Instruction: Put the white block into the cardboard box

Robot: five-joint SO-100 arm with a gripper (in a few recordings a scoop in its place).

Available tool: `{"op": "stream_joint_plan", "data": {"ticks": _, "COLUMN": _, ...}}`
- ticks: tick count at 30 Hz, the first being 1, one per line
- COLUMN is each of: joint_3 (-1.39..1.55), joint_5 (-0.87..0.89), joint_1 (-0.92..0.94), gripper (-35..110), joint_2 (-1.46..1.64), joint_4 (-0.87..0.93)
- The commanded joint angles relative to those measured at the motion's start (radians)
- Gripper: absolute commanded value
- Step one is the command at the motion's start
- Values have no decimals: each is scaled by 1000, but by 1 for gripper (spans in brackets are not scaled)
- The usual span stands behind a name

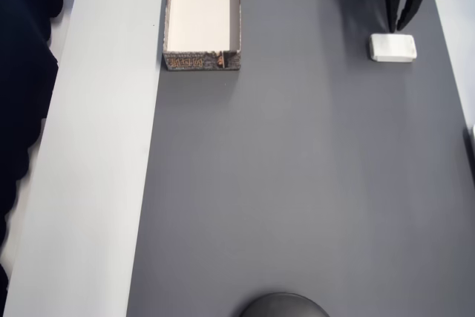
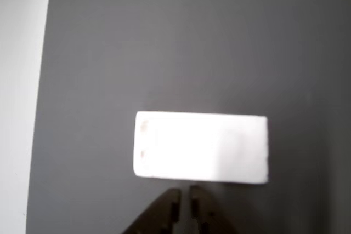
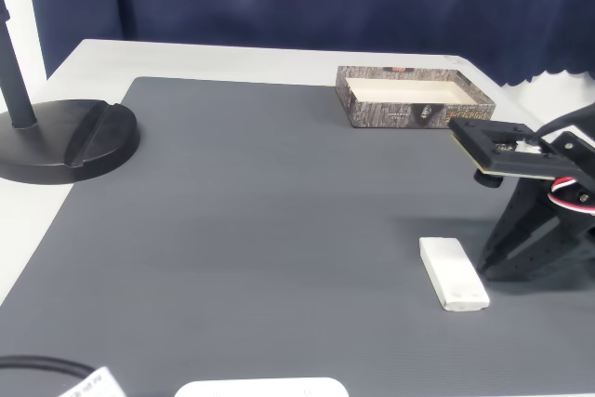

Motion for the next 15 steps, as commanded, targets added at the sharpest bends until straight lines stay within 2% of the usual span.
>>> {"op": "stream_joint_plan", "data": {"ticks": 1, "joint_3": 18, "joint_5": -2, "joint_1": 0, "gripper": -2, "joint_2": 35, "joint_4": 2}}
{"op": "stream_joint_plan", "data": {"ticks": 15, "joint_3": 18, "joint_5": -2, "joint_1": 8, "gripper": -2, "joint_2": 35, "joint_4": 2}}
